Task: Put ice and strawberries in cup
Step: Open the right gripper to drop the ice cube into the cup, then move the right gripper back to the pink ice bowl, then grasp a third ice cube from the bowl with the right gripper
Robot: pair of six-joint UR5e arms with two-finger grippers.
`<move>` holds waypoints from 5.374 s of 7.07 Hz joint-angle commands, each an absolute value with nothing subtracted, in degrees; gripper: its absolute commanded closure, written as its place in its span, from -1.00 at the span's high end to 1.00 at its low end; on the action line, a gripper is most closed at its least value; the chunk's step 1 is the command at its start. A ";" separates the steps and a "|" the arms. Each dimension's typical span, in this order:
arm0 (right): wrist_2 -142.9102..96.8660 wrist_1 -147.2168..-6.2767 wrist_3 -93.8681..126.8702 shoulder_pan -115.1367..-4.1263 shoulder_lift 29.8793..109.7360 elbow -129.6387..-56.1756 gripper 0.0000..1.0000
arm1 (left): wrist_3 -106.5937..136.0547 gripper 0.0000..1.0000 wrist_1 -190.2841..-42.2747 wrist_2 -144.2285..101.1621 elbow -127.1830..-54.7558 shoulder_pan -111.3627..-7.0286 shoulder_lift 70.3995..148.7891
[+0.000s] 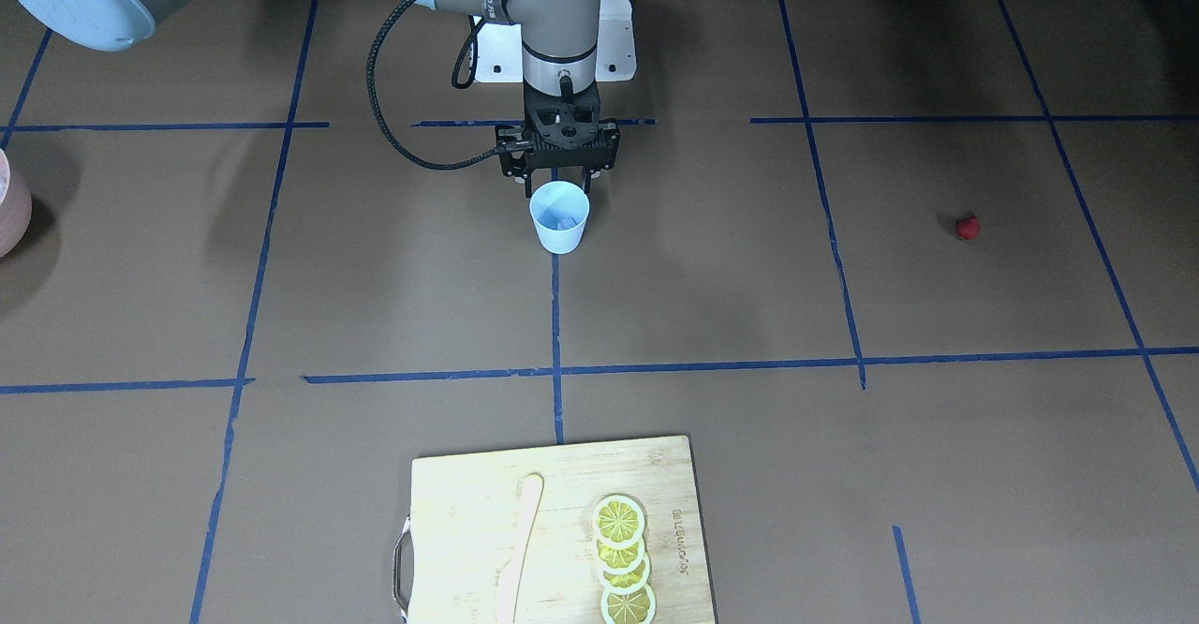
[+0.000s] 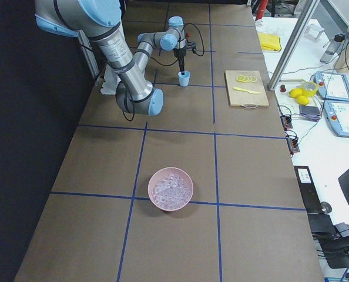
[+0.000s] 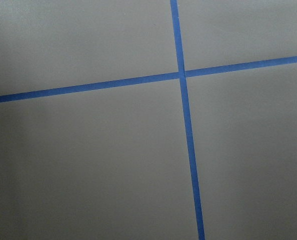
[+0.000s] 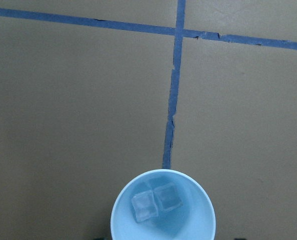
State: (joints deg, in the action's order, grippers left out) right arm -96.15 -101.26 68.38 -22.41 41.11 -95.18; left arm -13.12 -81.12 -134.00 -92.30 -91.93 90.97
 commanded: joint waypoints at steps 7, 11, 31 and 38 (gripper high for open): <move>-116.07 -97.85 27.85 -49.08 74.73 -117.42 0.99 | -13.10 1.00 -81.21 -134.03 -92.64 -91.49 90.97; -128.75 -82.71 4.89 -66.77 97.69 -114.96 0.99 | -13.10 1.00 -81.21 -134.03 -92.72 -91.49 90.97; -128.76 -62.40 -24.79 -76.73 108.54 -95.10 0.55 | -13.10 1.00 -81.12 -134.03 -92.90 -91.49 90.88; -129.20 -62.40 -23.99 -74.80 108.46 -93.78 0.42 | -13.10 1.00 -81.04 -134.03 -92.72 -91.49 90.88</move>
